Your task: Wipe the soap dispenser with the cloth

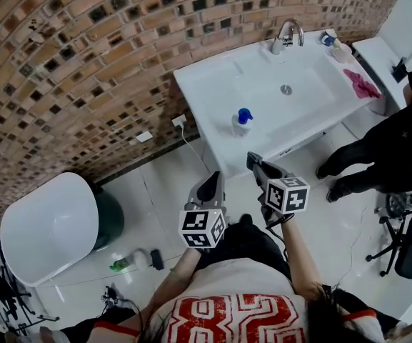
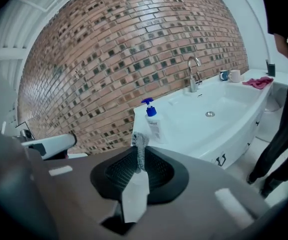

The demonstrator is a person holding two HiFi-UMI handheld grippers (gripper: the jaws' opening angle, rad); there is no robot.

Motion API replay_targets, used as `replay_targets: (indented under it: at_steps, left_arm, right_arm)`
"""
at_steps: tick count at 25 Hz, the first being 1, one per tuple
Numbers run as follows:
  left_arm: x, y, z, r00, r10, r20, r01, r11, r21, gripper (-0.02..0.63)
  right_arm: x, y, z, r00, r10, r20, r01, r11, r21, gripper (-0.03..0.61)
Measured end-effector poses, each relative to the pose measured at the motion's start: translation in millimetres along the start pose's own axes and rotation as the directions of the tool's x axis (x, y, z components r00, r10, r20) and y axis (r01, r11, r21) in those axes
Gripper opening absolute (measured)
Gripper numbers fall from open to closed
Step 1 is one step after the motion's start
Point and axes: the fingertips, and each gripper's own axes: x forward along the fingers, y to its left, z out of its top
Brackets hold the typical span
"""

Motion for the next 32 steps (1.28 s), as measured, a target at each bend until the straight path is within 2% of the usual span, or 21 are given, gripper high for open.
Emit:
replay_targets:
  at_steps: [4, 10, 13, 17, 24, 32]
  left_arm:
    - [-8, -19, -7, 1.0, -0.012, 0.004, 0.012, 1.0, 0.016, 0.003]
    - [-29, -40, -10, 0.999, 0.026, 0.029, -0.027, 0.999, 0.023, 0.003]
    - [-49, -55, -20, 0.998, 0.055, 0.037, -0.055, 0.998, 0.019, 0.003]
    - [-70, -79, -34, 0.998, 0.063, 0.032, -0.065, 0.996, 0.058, 0.003]
    - [-103, -102, -32, 0.999, 0.015, 0.052, -0.019, 0.996, 0.092, 0.003]
    - [-142, -93, -30, 0.996, -0.047, 0.072, 0.039, 0.994, 0.103, 0.003]
  right_arm:
    - [-30, 11, 1, 0.996, 0.04, 0.075, -0.046, 0.996, 0.082, 0.048]
    - [-76, 24, -8, 0.99, 0.077, 0.114, -0.086, 0.994, 0.069, 0.048]
    - [-101, 22, -28, 0.99, 0.082, 0.113, -0.091, 0.993, 0.08, 0.048]
    - [-127, 21, -48, 0.988, 0.091, 0.127, -0.103, 0.99, 0.093, 0.048]
    - [-154, 57, -59, 0.975, 0.118, 0.186, -0.135, 0.987, 0.082, 0.048]
    - [-167, 101, -67, 0.967, 0.069, 0.244, -0.077, 0.997, 0.024, 0.048]
